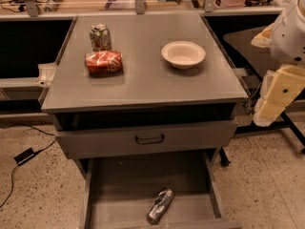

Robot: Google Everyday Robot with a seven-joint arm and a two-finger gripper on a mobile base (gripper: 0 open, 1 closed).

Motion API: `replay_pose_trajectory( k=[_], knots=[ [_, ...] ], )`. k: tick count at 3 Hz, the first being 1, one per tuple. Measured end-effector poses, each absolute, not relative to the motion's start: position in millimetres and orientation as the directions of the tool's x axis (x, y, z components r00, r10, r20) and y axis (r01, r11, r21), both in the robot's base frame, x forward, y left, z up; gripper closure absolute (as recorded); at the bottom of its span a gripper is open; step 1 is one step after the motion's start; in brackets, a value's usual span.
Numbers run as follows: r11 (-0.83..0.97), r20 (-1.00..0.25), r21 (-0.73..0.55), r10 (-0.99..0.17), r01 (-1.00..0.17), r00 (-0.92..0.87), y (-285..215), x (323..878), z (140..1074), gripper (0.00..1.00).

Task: Pick redbull can from middle drawer and place on counter

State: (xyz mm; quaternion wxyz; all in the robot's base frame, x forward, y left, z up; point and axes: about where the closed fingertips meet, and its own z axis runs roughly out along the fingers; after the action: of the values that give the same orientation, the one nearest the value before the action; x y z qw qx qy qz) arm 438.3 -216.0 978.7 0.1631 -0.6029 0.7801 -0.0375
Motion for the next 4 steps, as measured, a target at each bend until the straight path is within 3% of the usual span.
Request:
replay_pose_trajectory(
  k=[2,3,4],
  knots=[
    [0.245,-0.164,-0.258,-0.964,-0.934,-0.208,-220,444,954,0.0],
    [0.128,-0.091,-0.28,-0.99,-0.951,-0.106,-220,439,907,0.0],
    [-0.005,-0.066,-0.223,-0.998,-0.975,0.02,-227,415,832,0.0]
  ],
)
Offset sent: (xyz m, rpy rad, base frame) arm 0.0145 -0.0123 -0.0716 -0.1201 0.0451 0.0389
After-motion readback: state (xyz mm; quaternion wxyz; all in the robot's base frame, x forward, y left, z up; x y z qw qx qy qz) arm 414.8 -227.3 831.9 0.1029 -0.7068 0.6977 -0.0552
